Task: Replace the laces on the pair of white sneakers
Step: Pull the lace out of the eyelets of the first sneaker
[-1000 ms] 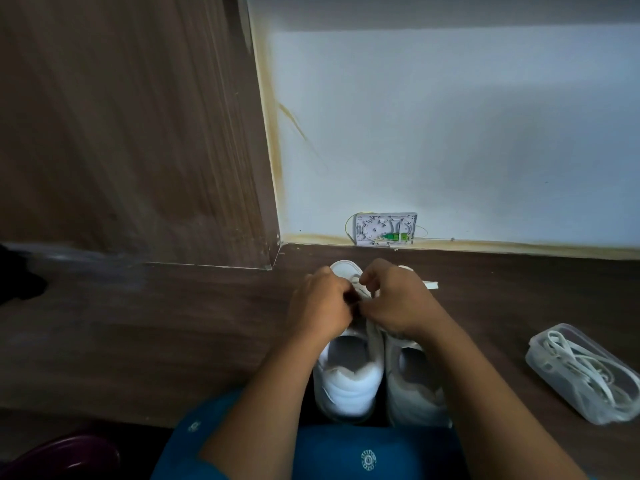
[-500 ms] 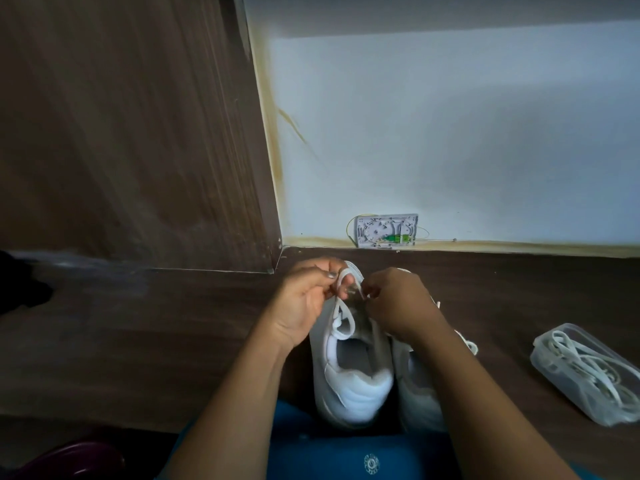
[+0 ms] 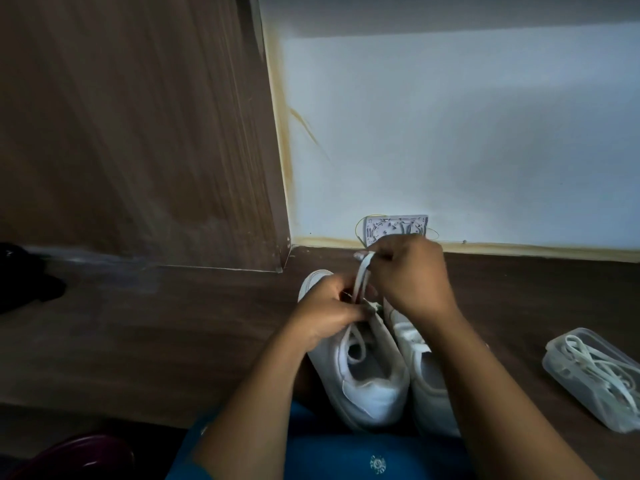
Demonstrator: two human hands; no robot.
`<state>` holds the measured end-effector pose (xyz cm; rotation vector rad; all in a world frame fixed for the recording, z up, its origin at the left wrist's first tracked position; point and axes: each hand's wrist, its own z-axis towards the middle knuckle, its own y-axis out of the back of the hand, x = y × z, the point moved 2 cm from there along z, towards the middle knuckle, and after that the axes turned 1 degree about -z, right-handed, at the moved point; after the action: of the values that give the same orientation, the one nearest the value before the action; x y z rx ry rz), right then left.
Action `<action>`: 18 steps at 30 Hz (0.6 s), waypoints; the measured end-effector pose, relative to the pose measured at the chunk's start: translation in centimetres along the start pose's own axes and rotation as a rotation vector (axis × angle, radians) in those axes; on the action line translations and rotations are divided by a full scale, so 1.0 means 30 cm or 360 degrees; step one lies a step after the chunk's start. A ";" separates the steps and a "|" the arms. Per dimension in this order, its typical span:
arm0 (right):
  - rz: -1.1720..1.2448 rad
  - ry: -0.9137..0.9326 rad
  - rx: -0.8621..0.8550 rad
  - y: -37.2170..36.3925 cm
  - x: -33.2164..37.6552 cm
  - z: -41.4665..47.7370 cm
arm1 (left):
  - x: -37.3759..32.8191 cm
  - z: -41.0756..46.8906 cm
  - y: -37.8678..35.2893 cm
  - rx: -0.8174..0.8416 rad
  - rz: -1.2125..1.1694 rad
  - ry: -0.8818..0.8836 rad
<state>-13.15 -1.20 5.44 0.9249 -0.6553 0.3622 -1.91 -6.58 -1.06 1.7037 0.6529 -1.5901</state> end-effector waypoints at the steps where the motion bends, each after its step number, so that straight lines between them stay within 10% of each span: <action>1: 0.0061 0.0033 -0.0021 0.014 0.019 -0.010 | 0.001 0.010 -0.011 -0.0034 -0.0007 -0.0048; 12: -0.0185 -0.0019 0.0759 -0.001 -0.066 -0.038 | -0.014 0.053 0.008 -0.0130 -0.0411 -0.0314; 18: -0.0379 0.0147 0.0507 -0.039 -0.047 -0.018 | -0.024 0.013 0.063 -0.0215 -0.0506 -0.0277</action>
<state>-13.37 -1.44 3.56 1.2682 -0.4018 0.2984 -0.80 -7.98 -0.05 1.3950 0.9552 -1.8415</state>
